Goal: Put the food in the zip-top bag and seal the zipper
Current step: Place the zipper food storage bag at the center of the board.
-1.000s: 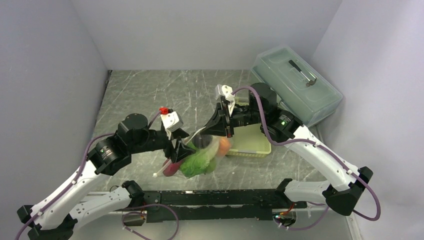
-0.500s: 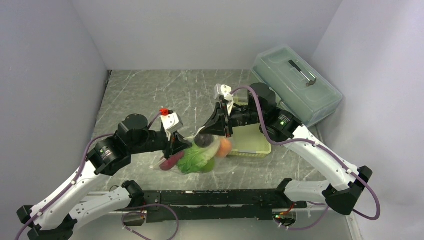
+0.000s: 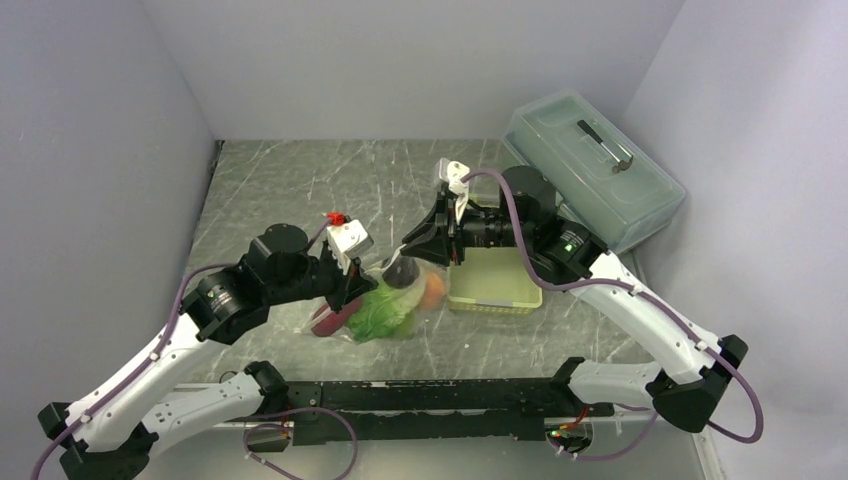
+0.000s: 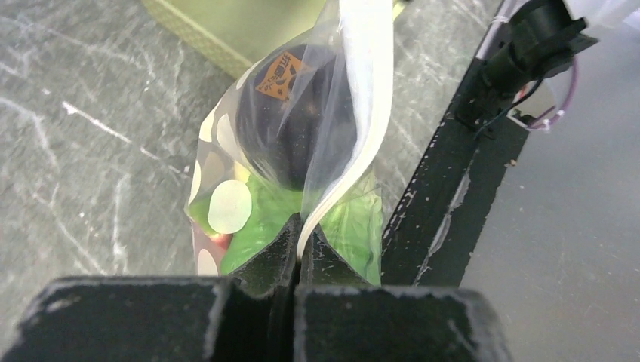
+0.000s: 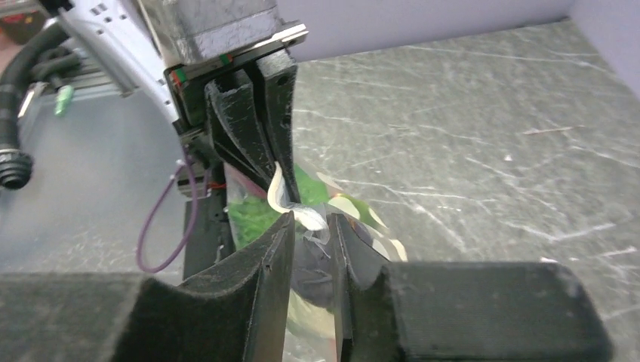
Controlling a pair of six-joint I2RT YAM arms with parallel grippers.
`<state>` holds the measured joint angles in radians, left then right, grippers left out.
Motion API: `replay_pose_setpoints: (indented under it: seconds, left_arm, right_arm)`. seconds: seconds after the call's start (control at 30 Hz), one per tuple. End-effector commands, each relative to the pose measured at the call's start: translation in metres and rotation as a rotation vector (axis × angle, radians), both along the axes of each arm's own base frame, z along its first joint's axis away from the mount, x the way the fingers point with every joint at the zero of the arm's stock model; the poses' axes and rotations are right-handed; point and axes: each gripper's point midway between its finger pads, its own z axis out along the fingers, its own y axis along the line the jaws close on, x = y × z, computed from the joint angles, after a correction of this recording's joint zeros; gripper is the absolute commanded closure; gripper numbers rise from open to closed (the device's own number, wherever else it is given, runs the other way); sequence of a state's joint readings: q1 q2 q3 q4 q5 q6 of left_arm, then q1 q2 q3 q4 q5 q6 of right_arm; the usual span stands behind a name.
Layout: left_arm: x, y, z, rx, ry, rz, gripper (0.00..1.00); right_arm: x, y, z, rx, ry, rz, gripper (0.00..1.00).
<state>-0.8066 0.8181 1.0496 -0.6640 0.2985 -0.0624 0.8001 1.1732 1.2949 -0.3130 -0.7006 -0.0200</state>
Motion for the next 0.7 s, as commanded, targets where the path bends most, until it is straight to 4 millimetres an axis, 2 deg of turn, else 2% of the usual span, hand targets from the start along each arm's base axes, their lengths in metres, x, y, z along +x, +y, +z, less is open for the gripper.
replay_pose_setpoints:
  seconds: [0.0, 0.2, 0.43, 0.67]
  left_arm:
    - [0.016, 0.010, 0.030, -0.018, -0.110, 0.086, 1.00]
    - [0.035, 0.023, 0.038, 0.015, -0.166, 0.194, 1.00]
    - [0.064, 0.039, 0.039, 0.128, -0.224, 0.330, 1.00]
    - [0.096, 0.055, 0.049, 0.219, -0.308, 0.482, 1.00]
  right_arm:
    - [0.019, -0.015, 0.039, 0.073, -0.114, -0.156, 0.71]
    - [0.040, -0.034, 0.039, 0.081, -0.134, -0.335, 0.61]
    - [0.059, -0.060, 0.033, 0.086, -0.139, -0.509, 0.59]
    - [0.066, -0.072, 0.016, 0.061, -0.128, -0.572, 0.58]
